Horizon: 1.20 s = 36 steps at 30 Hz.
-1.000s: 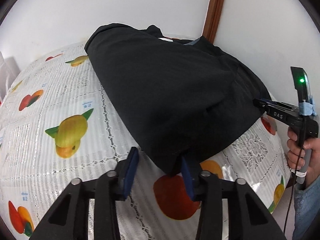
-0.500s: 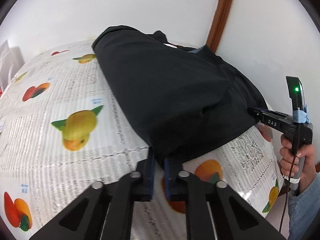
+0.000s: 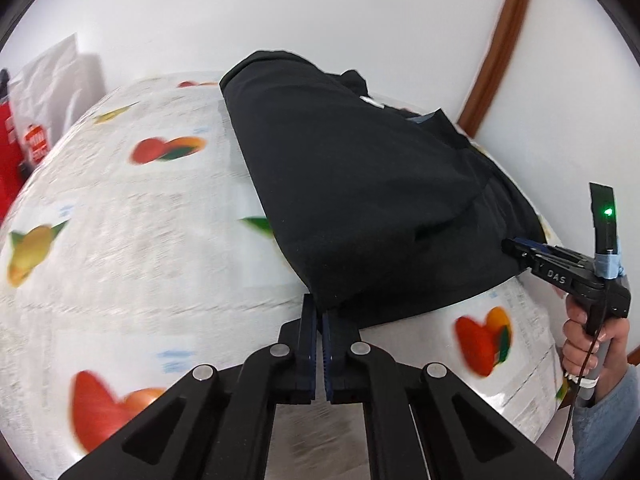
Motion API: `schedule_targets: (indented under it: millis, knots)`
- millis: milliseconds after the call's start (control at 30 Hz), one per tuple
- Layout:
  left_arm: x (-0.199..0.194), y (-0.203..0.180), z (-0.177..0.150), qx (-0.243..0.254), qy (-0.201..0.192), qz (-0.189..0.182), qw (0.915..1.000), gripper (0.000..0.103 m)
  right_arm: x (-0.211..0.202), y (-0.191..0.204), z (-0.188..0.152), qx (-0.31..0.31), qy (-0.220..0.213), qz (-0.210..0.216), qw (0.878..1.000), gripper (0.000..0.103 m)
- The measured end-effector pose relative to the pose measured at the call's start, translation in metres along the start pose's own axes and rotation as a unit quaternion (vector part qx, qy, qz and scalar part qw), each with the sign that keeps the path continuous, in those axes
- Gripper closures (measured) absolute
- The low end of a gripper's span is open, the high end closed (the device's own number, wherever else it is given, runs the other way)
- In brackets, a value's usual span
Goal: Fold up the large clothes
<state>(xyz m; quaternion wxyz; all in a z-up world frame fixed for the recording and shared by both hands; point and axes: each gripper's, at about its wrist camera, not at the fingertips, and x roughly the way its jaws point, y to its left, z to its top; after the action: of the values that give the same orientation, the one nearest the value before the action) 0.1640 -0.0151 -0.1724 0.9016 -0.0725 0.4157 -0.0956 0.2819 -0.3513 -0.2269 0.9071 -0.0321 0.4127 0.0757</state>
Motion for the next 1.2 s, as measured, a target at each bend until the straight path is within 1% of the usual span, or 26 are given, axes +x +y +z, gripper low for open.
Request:
schedule_targets:
  millis: [67,133,200,233,267,300,333,400,433,467,500,533,600,667,733,800,833,867,900,933,967,1000,1033,1133,1200]
  knots:
    - [-0.007,0.012,-0.004,-0.007,0.001,0.005,1.0,0.1,-0.003,0.012,0.002,-0.021,0.007,0.013,1.0,0.075]
    - [-0.013,0.019,-0.006,-0.004,0.001,0.008,1.0,0.1,-0.012,0.021,0.008,-0.022,0.004,0.038,0.999,0.072]
    - [-0.016,0.023,-0.007,-0.008,0.003,0.004,1.0,0.099,-0.026,0.03,0.015,-0.022,-0.014,0.062,0.998,0.061]
    - [-0.018,0.025,-0.008,-0.012,0.006,0.0,0.9999,0.098,-0.034,0.036,0.02,-0.028,-0.024,0.078,0.996,0.047]
    - [-0.018,0.027,-0.007,-0.015,0.008,-0.004,0.9998,0.098,-0.04,0.042,0.024,-0.036,-0.034,0.092,0.995,0.035]
    - [-0.019,0.028,-0.007,-0.016,0.01,-0.008,0.9998,0.098,-0.044,0.05,0.029,-0.041,-0.042,0.108,0.992,0.033]
    - [-0.02,0.028,-0.007,-0.016,0.01,-0.011,0.9998,0.098,-0.044,0.055,0.033,-0.041,-0.043,0.118,0.991,0.032]
    - [-0.022,0.027,-0.007,-0.01,0.012,-0.012,0.9998,0.091,-0.038,0.068,0.044,-0.034,-0.035,0.141,0.989,0.031]
    - [-0.024,0.028,-0.006,-0.007,0.011,-0.012,0.9998,0.08,-0.033,0.071,0.048,-0.028,-0.029,0.151,0.988,0.031]
    - [-0.021,0.031,-0.002,-0.005,0.007,-0.012,0.9999,0.061,-0.028,0.074,0.051,-0.025,-0.026,0.154,0.987,0.031]
    - [-0.023,0.03,-0.001,-0.003,0.0,-0.011,0.9999,0.05,-0.023,0.076,0.052,-0.021,-0.023,0.157,0.987,0.031]
    - [-0.022,0.034,0.0,-0.002,-0.006,-0.012,0.9999,0.036,-0.018,0.079,0.053,-0.017,-0.018,0.162,0.986,0.031]
    - [-0.022,0.032,0.005,0.002,-0.017,-0.018,0.9997,0.034,-0.006,0.086,0.058,-0.009,-0.004,0.176,0.984,0.031]
    - [-0.015,0.029,0.01,0.004,-0.005,-0.024,0.9997,0.031,0.008,0.091,0.063,-0.007,0.008,0.183,0.983,0.03]
    - [-0.005,0.025,0.014,0.006,0.011,-0.028,0.9995,0.031,0.019,0.098,0.066,0.001,0.018,0.186,0.982,0.03]
    - [0.005,0.02,0.016,0.015,0.024,-0.027,0.9992,0.031,0.028,0.101,0.069,0.016,0.024,0.201,0.979,0.03]
    - [0.008,0.016,0.016,0.021,0.026,-0.025,0.9991,0.029,0.031,0.101,0.07,0.022,0.025,0.213,0.977,0.03]
    - [0.012,0.011,0.017,0.028,0.026,-0.02,0.9991,0.024,0.033,0.103,0.07,0.026,0.028,0.222,0.974,0.031]
    - [0.014,0.007,0.017,0.033,0.026,-0.017,0.999,0.023,0.034,0.106,0.07,0.025,0.029,0.226,0.973,0.033]
    - [0.018,0.002,0.018,0.039,0.029,-0.007,0.9988,0.02,0.035,0.109,0.071,0.021,0.027,0.226,0.974,0.044]
    - [0.021,-0.002,0.019,0.044,0.032,0.006,0.9985,0.019,0.034,0.112,0.072,0.016,0.024,0.226,0.974,0.058]
    - [0.023,-0.005,0.019,0.05,0.035,0.018,0.998,0.019,0.032,0.114,0.073,0.011,0.021,0.227,0.973,0.066]
    - [0.027,-0.011,0.019,0.064,0.04,0.033,0.9966,0.016,0.027,0.115,0.074,0.004,0.01,0.228,0.974,0.083]
    - [0.032,-0.021,0.018,0.089,0.045,0.069,0.9927,0.014,0.005,0.11,0.077,-0.004,-0.025,0.246,0.969,0.091]
    - [0.033,-0.022,0.018,0.087,0.043,0.074,0.9925,0.014,-0.014,0.104,0.078,-0.009,-0.051,0.26,0.964,0.092]
